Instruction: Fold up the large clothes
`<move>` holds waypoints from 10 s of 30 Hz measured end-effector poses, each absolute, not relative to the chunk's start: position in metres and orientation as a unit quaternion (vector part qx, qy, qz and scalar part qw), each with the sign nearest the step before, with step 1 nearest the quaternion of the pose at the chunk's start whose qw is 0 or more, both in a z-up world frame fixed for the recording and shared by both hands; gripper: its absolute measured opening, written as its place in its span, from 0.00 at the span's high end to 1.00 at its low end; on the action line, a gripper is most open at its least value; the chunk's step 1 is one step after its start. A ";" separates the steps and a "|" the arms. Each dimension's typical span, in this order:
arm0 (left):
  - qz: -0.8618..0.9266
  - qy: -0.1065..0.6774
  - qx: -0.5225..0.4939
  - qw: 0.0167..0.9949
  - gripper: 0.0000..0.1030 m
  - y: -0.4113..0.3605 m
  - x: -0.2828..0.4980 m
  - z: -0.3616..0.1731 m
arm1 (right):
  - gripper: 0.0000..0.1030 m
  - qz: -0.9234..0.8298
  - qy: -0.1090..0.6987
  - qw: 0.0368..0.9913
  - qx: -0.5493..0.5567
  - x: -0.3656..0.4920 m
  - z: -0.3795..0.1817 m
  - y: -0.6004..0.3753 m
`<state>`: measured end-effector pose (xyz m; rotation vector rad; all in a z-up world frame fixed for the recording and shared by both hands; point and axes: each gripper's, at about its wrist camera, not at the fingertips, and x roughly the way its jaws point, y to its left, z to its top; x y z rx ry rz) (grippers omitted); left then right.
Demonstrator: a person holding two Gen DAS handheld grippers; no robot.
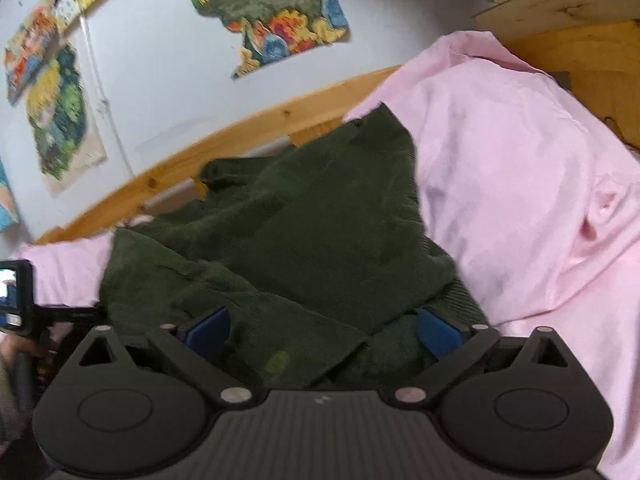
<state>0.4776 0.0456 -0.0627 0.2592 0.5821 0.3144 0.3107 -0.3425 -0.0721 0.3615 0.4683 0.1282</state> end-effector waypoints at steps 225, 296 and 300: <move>-0.067 0.318 0.084 0.942 0.14 -0.048 0.135 -0.001 | 0.00 0.387 0.308 0.838 -0.230 0.088 -0.051 -0.226; -0.121 0.316 0.115 0.934 0.82 -0.065 0.153 0.022 | 0.67 0.231 0.196 0.872 -0.384 0.070 -0.073 -0.197; -0.131 0.314 0.113 0.934 0.82 -0.062 0.149 0.023 | 0.89 0.246 0.219 0.900 -0.284 0.080 -0.056 -0.215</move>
